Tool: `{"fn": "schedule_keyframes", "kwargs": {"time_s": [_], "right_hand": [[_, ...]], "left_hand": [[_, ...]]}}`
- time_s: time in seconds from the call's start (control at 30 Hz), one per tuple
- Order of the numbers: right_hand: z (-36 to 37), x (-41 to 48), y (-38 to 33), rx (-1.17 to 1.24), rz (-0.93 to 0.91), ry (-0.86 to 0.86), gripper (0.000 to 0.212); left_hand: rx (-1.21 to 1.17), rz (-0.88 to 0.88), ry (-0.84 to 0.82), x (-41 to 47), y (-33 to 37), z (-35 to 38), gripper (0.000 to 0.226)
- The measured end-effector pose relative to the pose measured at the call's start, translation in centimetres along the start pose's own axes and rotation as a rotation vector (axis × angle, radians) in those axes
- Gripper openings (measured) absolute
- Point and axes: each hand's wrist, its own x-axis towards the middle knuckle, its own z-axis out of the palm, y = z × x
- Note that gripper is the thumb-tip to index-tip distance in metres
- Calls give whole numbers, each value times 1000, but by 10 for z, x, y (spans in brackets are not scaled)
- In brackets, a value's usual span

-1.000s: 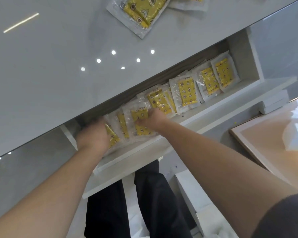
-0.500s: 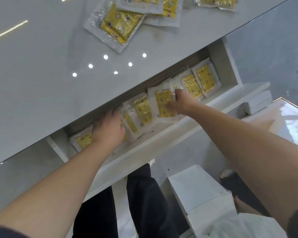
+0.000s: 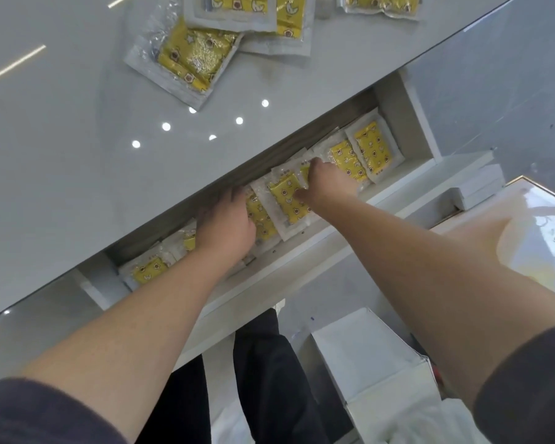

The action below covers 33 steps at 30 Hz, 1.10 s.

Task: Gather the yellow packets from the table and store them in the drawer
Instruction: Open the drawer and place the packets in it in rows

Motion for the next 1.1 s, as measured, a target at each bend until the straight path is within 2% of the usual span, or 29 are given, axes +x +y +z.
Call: {"fn": "schedule_keyframes", "kwargs": {"time_s": [0.17, 0.37, 0.5, 0.63, 0.77, 0.87, 1.1], "right_hand": [[-32, -33, -4, 47, -45, 32, 21], [-85, -84, -28, 271, -132, 345, 24], [-120, -84, -68, 314, -134, 412, 21], [-146, -53, -115, 381, -158, 455, 14], [-167, -21, -146, 457, -52, 510, 20], [-173, -4, -158, 419, 49, 511, 27], [-169, 11, -162, 294, 198, 515, 44]], "left_hand": [[-149, 120, -65, -25, 1, -43, 34], [-164, 264, 8, -40, -4, -124, 22], [-142, 287, 105, -21, -20, -180, 17], [-63, 293, 275, 29, -50, -223, 18], [59, 209, 419, 79, -75, -256, 34], [92, 161, 496, 105, -80, -272, 40], [15, 99, 537, 138, -59, -285, 44]]}}
